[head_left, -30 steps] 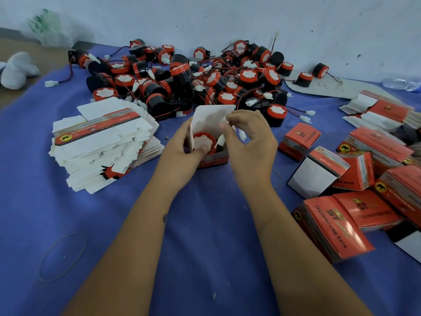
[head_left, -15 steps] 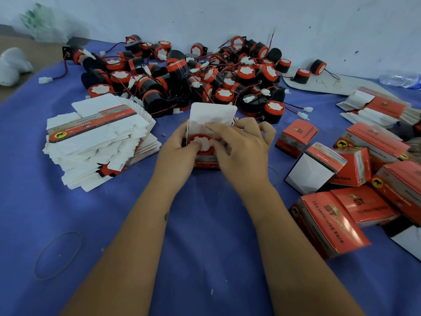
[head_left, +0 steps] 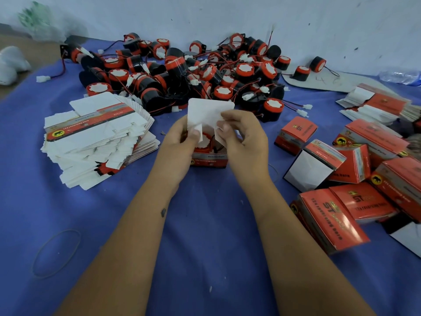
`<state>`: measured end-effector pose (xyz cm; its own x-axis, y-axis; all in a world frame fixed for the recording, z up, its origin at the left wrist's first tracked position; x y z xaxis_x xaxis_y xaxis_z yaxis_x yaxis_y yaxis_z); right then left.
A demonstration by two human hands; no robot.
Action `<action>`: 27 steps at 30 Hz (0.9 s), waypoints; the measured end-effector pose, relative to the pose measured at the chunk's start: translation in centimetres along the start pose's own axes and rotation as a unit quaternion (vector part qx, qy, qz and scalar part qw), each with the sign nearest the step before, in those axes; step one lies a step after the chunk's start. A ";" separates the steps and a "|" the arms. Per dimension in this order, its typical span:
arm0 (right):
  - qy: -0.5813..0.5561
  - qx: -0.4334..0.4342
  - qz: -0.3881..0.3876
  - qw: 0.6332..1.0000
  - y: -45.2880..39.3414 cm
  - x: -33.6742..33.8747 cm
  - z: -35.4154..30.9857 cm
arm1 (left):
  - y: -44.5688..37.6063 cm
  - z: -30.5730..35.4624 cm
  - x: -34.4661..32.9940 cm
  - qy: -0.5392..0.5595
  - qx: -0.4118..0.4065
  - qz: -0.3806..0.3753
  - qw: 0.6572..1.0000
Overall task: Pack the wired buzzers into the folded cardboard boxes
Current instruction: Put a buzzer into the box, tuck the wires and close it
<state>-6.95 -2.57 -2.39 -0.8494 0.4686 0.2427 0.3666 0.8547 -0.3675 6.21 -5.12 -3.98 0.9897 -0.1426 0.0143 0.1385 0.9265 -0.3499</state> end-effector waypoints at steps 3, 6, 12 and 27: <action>0.024 -0.020 -0.018 0.999 0.1 -0.4 0.2 | 0.1 -0.1 -0.2 -0.049 -0.027 0.000 0.998; 0.064 -0.028 0.060 0.996 0.0 -0.7 0.5 | 0.1 -0.2 -0.2 -0.034 -0.040 0.005 0.999; 0.009 -0.203 -0.045 0.978 -0.3 0.2 1.4 | -0.1 -0.4 0.0 -0.024 -0.054 0.009 0.998; -0.023 -0.158 -0.286 0.945 -0.3 2.4 2.1 | 0.6 0.5 3.4 -0.133 -0.043 -0.099 0.985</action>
<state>-9.95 -2.18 -3.61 -0.9557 -0.0932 0.2791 -0.0677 0.9927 0.0996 9.66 -4.89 -3.62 0.9196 -0.2102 0.3318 0.3374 0.8552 -0.3934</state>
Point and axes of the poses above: each hand's wrist, its own y-axis away from the middle knuckle, its own x-axis out of the back of the hand, z = x × y, the point moved 1 cm from there along -y, towards the middle knuckle, and after that the axes turned 12 degrees about -x, right-handed, at the moved point
